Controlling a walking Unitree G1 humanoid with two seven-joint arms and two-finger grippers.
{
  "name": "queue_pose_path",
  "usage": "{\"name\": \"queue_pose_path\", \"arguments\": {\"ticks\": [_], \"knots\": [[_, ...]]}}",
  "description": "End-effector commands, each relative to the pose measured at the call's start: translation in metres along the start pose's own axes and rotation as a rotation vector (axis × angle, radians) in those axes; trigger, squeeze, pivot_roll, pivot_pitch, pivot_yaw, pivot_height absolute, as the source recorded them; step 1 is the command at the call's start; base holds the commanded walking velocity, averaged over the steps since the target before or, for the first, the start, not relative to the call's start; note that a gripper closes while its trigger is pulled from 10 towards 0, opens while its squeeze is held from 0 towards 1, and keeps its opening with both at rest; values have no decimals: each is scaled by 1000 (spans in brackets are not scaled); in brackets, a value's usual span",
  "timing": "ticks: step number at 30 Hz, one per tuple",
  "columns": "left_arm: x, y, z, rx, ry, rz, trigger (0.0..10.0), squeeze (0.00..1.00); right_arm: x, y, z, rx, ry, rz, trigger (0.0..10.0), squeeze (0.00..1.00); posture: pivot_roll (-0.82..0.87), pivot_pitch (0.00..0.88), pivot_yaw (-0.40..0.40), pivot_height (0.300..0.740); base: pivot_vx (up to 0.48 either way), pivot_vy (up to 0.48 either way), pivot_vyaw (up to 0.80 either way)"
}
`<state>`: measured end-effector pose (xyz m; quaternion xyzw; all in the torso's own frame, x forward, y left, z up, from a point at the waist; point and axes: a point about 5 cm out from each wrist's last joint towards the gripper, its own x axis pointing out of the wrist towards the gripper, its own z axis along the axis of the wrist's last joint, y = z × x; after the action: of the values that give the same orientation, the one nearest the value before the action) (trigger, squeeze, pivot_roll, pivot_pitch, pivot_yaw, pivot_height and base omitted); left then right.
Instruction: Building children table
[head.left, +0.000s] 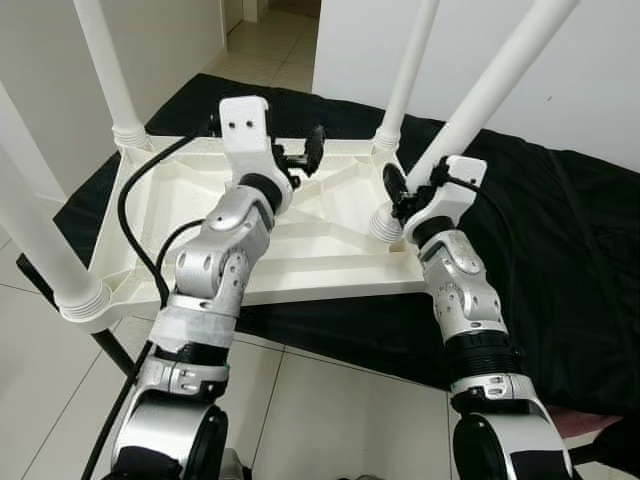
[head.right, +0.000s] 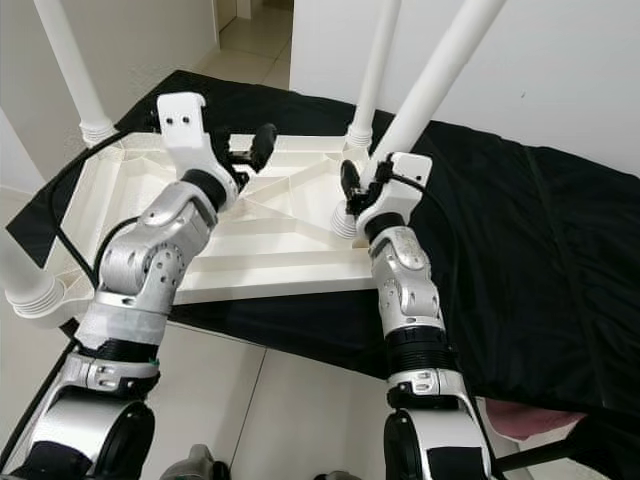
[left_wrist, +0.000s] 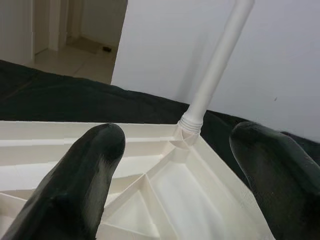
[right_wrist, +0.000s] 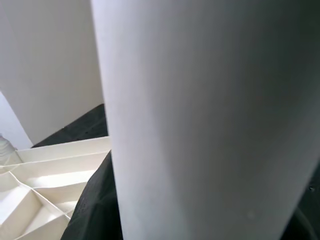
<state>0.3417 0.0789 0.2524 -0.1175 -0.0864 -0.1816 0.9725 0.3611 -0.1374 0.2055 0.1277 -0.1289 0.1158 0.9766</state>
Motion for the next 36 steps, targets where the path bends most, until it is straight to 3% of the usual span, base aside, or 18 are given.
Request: {"name": "queue_pose_path", "arguments": {"ticks": [1,10,15,17,20,36], "knots": [[-3,-15,2,10,-15,-209,10000,0,-1,-3,12,-13,-55,13,10000,0,36,0,-92,740,0,0,0],[-17,-36,-13,138,31,-413,10000,0,-7,-21,18,-87,-61,-20,10000,0,28,0,-70,740,0,0,0],[-19,-41,-20,163,54,-447,10000,0,-6,-26,22,-105,-72,-39,10000,0,22,0,-64,740,0,0,0],[-21,-44,-36,218,112,-479,10000,0,-8,-31,24,-125,-83,-66,10000,0,5,0,-52,740,0,0,0],[-24,-49,-47,235,161,-515,10000,0,-11,-34,26,-129,-97,-83,10000,0,-2,0,-44,740,0,0,0],[-23,-68,-98,371,372,-597,10000,0,-17,-45,29,-148,-111,-147,10000,0,-18,0,-28,740,0,0,0]]}}
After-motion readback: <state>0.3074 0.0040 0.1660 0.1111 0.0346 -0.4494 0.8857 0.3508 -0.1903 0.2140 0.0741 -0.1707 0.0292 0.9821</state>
